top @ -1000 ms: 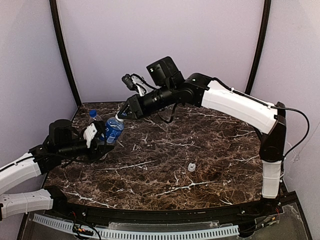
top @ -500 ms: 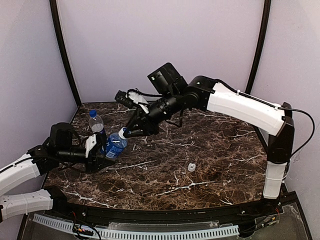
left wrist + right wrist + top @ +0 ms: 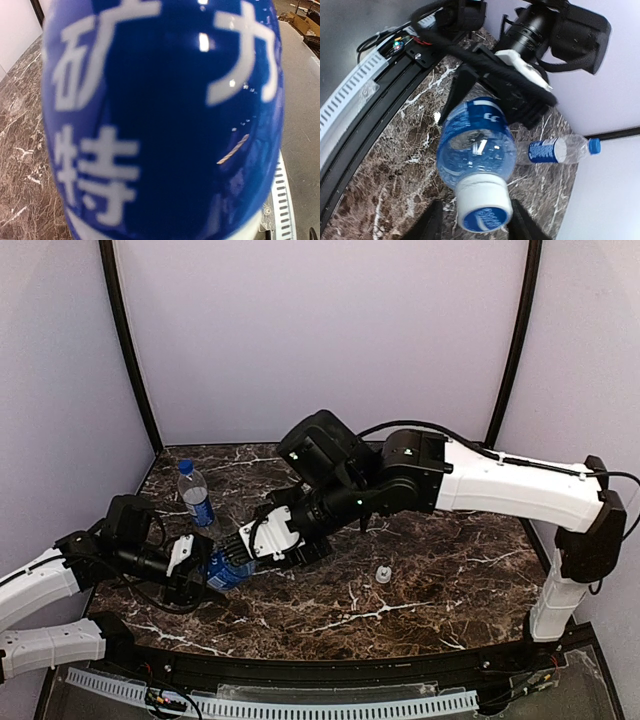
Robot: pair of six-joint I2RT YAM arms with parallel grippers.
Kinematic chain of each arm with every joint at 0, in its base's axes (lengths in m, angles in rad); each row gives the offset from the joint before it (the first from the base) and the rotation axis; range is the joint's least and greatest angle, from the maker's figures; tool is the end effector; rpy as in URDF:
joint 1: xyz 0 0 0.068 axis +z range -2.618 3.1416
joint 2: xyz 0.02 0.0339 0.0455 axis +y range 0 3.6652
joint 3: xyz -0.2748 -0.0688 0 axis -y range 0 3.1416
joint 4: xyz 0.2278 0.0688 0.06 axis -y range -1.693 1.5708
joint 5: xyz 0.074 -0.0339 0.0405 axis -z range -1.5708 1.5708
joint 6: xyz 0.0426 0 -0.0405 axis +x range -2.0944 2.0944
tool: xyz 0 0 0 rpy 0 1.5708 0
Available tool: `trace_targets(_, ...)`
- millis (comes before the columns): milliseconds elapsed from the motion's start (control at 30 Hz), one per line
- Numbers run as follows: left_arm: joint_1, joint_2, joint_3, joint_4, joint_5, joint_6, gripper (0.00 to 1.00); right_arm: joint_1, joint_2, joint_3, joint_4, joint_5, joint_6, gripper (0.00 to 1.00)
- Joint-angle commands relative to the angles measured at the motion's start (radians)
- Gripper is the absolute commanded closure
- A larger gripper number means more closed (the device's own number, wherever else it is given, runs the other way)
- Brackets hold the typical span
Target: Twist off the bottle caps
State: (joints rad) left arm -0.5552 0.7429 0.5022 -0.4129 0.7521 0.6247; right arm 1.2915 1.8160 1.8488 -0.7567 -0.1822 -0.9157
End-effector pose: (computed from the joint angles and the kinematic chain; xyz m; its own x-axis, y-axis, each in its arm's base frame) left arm 0.1007 -0.0967 0.2394 0.0756 0.4557 -0.8869 0.9883 0.0840 0.1274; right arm 0.1026 0.3859 0.3708 0.6681 -0.4994 -0.5516 -0.7435 -0.4192 -0.5210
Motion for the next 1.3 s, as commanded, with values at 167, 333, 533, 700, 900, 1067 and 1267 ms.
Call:
trace_targets(167,0.005,-0.026,0.008,0.134,-0.086,-0.116,0.64,0.016,-0.094,-0.147,0.279,0.224,0.119,0.19)
trace_targets(333,0.005,-0.037,-0.039,0.312,-0.294,-0.164,0.63,-0.054,-0.073,-0.097,0.28,0.146,0.428,0.13)
trace_targets(533,0.005,-0.036,-0.061,0.383,-0.465,-0.144,0.63,-0.193,-0.007,0.024,0.276,-0.124,0.965,0.14)
trace_targets(700,0.005,-0.039,-0.071,0.382,-0.465,-0.15,0.63,-0.209,0.048,0.069,0.285,-0.149,1.127,0.18)
trace_targets(900,0.005,-0.039,-0.075,0.379,-0.462,-0.15,0.62,-0.208,0.077,0.098,0.273,-0.191,1.174,0.24)
trace_targets(1067,0.005,-0.041,-0.079,0.377,-0.459,-0.149,0.62,-0.206,0.125,0.134,0.222,-0.187,1.174,0.33)
trace_targets(1267,0.006,-0.045,-0.075,0.362,-0.451,-0.138,0.62,-0.206,0.155,0.162,0.211,-0.209,1.17,0.7)
